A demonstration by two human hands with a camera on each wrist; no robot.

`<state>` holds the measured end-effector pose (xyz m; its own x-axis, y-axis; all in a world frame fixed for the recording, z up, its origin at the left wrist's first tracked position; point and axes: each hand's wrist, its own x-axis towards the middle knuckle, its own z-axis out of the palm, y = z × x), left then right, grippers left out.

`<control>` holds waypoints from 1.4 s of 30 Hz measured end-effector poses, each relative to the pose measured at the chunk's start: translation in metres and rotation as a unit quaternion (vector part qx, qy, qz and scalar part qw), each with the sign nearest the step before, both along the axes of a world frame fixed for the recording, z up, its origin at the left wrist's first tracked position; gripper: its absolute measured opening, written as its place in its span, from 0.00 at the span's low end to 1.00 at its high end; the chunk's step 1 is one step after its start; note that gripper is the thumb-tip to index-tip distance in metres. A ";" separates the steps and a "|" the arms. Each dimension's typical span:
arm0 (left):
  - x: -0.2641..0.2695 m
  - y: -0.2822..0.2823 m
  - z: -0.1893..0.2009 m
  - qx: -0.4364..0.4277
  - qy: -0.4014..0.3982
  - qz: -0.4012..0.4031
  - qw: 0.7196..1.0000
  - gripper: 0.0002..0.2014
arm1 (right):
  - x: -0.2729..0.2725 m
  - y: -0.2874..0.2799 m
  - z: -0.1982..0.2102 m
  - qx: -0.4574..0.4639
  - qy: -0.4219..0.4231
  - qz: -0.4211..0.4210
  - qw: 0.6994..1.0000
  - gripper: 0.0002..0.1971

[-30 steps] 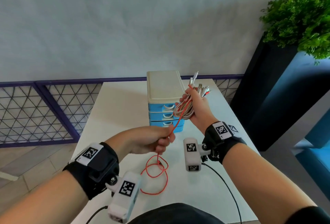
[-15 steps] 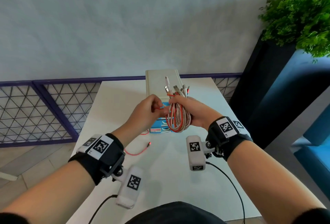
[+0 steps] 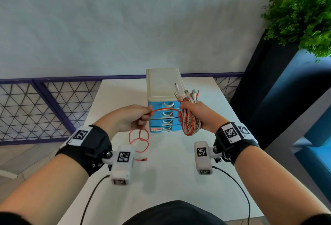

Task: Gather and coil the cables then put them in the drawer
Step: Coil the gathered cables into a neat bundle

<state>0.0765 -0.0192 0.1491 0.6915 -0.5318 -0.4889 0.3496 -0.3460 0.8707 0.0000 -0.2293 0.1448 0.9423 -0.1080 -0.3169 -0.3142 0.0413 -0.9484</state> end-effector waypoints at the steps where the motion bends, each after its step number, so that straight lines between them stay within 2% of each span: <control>1: 0.000 0.003 0.000 -0.037 0.055 0.005 0.998 0.14 | 0.001 -0.001 -0.005 -0.012 -0.006 -0.017 1.000 0.07; 3: -0.004 0.001 -0.002 -0.096 0.107 0.014 0.989 0.12 | 0.001 0.001 -0.012 -0.022 -0.022 -0.036 0.999 0.08; 7: -0.017 -0.016 0.000 -0.165 0.120 0.073 0.976 0.09 | 0.003 0.018 -0.016 -0.003 -0.058 -0.032 0.998 0.15; 10: -0.022 -0.026 0.003 -0.166 0.098 0.068 0.979 0.06 | 0.007 0.025 -0.020 -0.004 -0.056 -0.018 0.998 0.26; 13: -0.026 -0.033 0.004 -0.140 0.070 0.041 0.987 0.04 | 0.007 0.031 -0.016 0.065 -0.042 -0.004 0.997 0.31; 15: -0.028 -0.037 0.003 -0.118 0.053 0.038 0.991 0.06 | 0.007 0.032 -0.012 0.119 -0.036 0.039 0.992 0.36; 17: -0.029 -0.039 0.003 -0.102 0.037 0.047 0.993 0.07 | 0.007 0.032 -0.010 0.132 -0.029 0.069 0.988 0.37; 18: -0.028 -0.039 0.003 -0.095 0.029 0.048 0.994 0.06 | 0.007 0.030 -0.011 0.125 -0.029 0.070 0.989 0.35; 20: -0.030 -0.040 0.005 -0.075 0.009 0.040 0.996 0.05 | 0.007 0.030 -0.013 0.104 -0.042 0.046 0.993 0.23; 23: -0.036 -0.040 0.007 -0.030 -0.016 0.009 0.999 0.08 | 0.009 0.030 -0.014 0.043 -0.053 -0.028 0.997 0.09; 25: -0.041 -0.039 0.008 -0.029 0.005 -0.019 0.999 0.13 | 0.012 0.027 -0.013 0.023 -0.061 -0.081 0.995 0.07; 28: -0.044 -0.029 0.004 -0.080 0.101 -0.051 0.990 0.16 | 0.014 0.013 -0.008 0.054 -0.095 -0.153 0.982 0.06; 30: -0.045 -0.020 -0.004 -0.092 0.154 -0.105 0.978 0.16 | 0.016 0.002 -0.004 0.094 -0.115 -0.189 0.971 0.04; 32: -0.048 -0.011 -0.015 -0.058 0.164 -0.174 0.969 0.15 | 0.017 -0.006 -0.001 0.133 -0.130 -0.208 0.960 0.04; 35: -0.049 -0.006 -0.030 0.037 0.104 -0.245 0.963 0.14 | 0.017 -0.010 0.004 0.186 -0.129 -0.192 0.955 0.05; 37: -0.045 -0.009 -0.034 0.104 -0.008 -0.247 0.963 0.13 | 0.013 -0.006 0.007 0.194 -0.104 -0.149 0.964 0.04; 40: -0.032 -0.016 -0.035 0.154 -0.226 -0.154 0.949 0.08 | 0.008 -0.003 0.011 0.163 -0.060 -0.076 0.982 0.06; 42: -0.024 -0.019 -0.032 0.147 -0.310 -0.085 0.935 0.04 | 0.006 0.000 0.012 0.119 -0.041 -0.034 0.991 0.05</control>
<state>0.0521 -0.0378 0.1168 0.8080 -0.5659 -0.1639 -0.2738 -0.6070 0.7460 0.0062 -0.2291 0.1565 0.9591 -0.1046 -0.2632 -0.2247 0.2849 -0.9319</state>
